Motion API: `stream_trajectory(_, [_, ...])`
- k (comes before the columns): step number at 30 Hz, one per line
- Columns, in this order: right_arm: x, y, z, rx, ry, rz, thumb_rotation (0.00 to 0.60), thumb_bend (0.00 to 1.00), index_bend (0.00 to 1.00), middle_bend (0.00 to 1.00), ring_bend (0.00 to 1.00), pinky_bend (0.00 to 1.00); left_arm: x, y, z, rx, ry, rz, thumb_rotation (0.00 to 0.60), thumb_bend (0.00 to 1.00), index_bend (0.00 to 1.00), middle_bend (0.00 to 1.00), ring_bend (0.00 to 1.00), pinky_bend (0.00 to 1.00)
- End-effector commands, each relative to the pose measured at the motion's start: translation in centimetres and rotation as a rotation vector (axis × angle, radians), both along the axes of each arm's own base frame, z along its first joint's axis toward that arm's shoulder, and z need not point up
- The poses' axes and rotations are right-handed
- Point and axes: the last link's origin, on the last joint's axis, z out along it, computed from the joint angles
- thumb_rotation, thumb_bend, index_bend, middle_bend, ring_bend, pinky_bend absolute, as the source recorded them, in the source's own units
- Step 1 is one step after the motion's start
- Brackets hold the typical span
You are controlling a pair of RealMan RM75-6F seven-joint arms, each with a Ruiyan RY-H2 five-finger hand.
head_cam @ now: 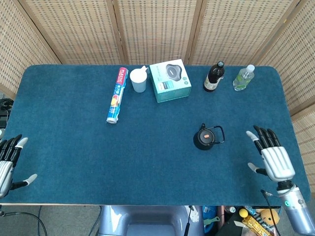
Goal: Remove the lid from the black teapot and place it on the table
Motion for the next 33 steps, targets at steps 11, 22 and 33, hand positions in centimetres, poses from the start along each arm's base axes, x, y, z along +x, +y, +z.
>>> stream_trajectory(11, [6.2,-10.3,-4.7,0.143,-0.032,-0.046,0.6,0.47,0.45,0.0,0.0,0.0,-0.7,0.9,-0.1,0.006,0.017,0.041,0.6,0.13,0.0,0.0,0.0,0.0])
stream_trajectory(22, [6.5,-11.2,-8.4,0.184,0.033,-0.089,0.6,0.52,0.48,0.0,0.0,0.0,-1.0,1.2,-0.6,-0.013,0.021,0.054,0.6,0.13,0.0,0.0,0.0,0.0])
stream_trajectory(33, [6.3,-11.4,-10.1,0.202,0.057,-0.117,0.6,0.52,0.48,0.0,0.0,0.0,-1.0,1.2,-0.6,-0.018,0.02,0.056,0.6,0.13,0.0,0.0,0.0,0.0])
